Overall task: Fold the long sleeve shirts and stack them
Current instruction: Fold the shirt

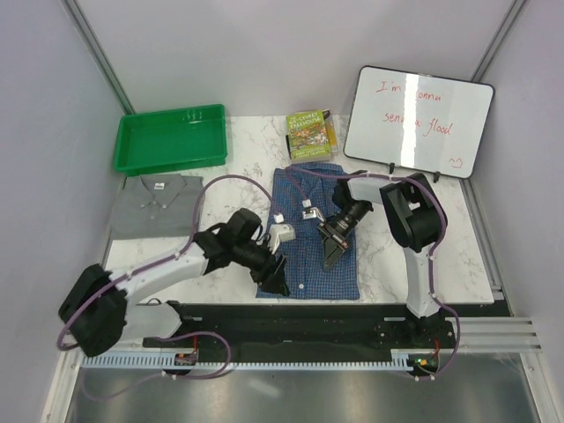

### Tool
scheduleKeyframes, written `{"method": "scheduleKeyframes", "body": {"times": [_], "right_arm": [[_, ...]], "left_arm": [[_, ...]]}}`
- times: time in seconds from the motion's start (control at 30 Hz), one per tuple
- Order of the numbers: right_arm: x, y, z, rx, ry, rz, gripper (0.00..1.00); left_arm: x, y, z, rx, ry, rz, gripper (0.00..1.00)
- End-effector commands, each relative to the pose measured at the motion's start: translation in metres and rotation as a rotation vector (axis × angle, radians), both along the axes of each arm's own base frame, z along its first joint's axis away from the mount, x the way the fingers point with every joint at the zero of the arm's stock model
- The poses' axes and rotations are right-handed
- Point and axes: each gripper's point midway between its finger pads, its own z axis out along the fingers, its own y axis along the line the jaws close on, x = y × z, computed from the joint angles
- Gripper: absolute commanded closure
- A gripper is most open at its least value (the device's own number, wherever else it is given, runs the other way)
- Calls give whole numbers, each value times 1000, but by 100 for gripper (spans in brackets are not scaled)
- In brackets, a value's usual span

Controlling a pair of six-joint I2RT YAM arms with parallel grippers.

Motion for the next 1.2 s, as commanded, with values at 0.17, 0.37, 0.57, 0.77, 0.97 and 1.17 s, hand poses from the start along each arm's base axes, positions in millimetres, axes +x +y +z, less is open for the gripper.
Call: {"method": "scheduleKeyframes", "body": {"times": [0.17, 0.37, 0.57, 0.77, 0.97, 1.17], "right_arm": [[36, 14, 50, 164, -47, -85, 72], [58, 37, 29, 161, -51, -122, 70], [68, 31, -24, 44, -94, -142, 73], [71, 26, -54, -25, -113, -145, 73], [73, 26, -64, -39, -107, -146, 74], [73, 26, -67, -42, -118, -141, 74]], "left_arm": [[29, -26, 16, 122, -1144, -319, 30], [1, -48, -5, 167, -1380, -456, 31], [0, -61, -16, 221, -1491, -464, 34], [2, -62, -31, 256, -1516, -488, 40], [2, -66, -50, 277, -1555, -537, 44], [2, -69, -49, 282, -1558, -542, 72]]}}
